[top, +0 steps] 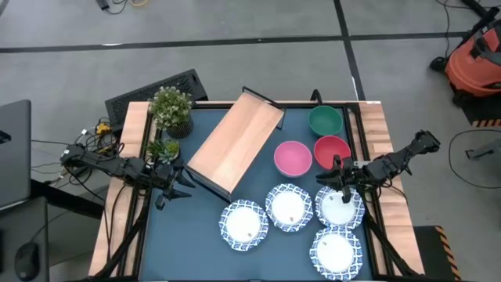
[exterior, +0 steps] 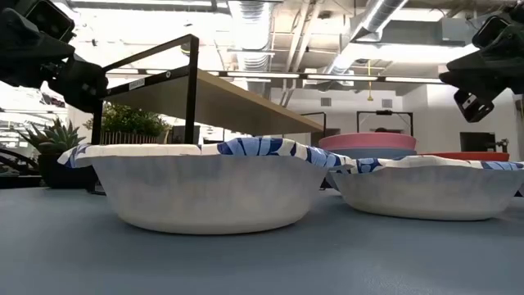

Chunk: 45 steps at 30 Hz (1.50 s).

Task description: Place and stack bowls onto a shelf

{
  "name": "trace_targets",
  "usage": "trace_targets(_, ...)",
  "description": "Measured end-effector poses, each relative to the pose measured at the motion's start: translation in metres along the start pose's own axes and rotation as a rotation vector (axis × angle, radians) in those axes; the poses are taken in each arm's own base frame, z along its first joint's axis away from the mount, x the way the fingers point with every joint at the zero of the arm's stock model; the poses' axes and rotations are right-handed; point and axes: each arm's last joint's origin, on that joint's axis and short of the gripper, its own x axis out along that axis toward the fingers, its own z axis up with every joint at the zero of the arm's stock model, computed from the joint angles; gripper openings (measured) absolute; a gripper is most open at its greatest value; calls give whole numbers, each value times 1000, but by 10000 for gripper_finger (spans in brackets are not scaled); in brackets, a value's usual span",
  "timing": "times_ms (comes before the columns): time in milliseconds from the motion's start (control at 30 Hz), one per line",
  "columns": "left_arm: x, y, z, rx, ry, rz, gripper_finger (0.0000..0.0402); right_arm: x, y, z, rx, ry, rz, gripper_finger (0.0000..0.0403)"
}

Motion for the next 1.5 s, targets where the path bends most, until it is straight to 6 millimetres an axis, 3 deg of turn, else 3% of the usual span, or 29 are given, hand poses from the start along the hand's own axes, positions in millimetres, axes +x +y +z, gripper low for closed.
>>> trace_targets(767, 0, 0, 2, -1, -27, 21, 146, 0, 0, 0, -5, 0, 0, 108)
trace_targets(867, 0, 0, 4, -120, -56, 32, 146, 0, 0, 0, -184, 0, -2, 108)
trace_targets(1033, 0, -1, 4, -463, -48, -7, 146, 0, 0, 0, -425, 0, -3, 108)
trace_targets(1500, -1, -7, 2, -1025, 125, -186, 146, 0, 0, 0, -374, -3, -3, 108)
